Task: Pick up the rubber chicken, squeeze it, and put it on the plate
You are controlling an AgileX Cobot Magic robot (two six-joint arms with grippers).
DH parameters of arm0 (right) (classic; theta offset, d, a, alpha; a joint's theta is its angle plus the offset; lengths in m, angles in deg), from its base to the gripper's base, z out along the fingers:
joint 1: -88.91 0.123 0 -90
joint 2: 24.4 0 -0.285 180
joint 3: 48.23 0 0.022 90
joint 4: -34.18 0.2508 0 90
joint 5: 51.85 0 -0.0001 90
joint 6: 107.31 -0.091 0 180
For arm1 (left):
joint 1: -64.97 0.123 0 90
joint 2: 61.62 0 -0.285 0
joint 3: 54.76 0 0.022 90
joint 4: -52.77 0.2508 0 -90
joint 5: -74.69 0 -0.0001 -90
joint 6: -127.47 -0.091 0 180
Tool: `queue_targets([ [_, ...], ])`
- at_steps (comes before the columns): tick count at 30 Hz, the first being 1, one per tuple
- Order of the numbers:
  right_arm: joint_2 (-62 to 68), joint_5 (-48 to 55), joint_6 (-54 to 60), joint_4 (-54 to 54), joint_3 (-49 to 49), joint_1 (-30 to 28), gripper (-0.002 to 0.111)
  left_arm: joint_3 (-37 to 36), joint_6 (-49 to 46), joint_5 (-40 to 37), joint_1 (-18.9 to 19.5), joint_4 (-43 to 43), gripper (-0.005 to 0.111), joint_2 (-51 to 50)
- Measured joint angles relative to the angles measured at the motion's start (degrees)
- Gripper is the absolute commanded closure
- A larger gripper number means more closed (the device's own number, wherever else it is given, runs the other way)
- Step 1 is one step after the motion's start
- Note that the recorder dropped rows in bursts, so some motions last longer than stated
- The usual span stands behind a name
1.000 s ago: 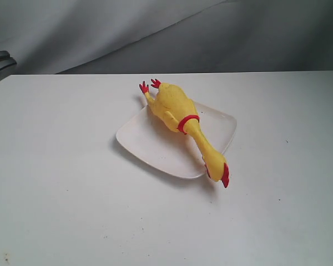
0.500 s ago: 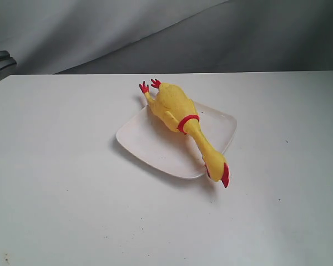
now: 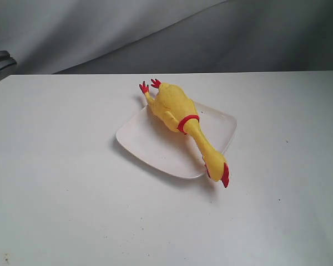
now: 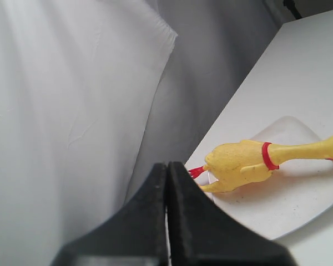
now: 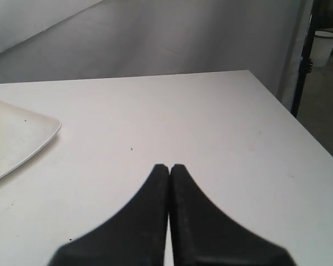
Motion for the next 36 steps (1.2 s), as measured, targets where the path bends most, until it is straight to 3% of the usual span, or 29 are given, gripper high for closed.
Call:
queue_targets([
  [33,0.0,0.85,-0.12,-0.13,0.0,-0.09,0.108,0.0,-0.1,0.0,0.0,0.0,0.107,0.0],
  [36,0.0,0.85,-0.12,-0.13,0.0,-0.09,0.108,0.0,-0.1,1.82,1.62,-0.39,0.107,0.91],
])
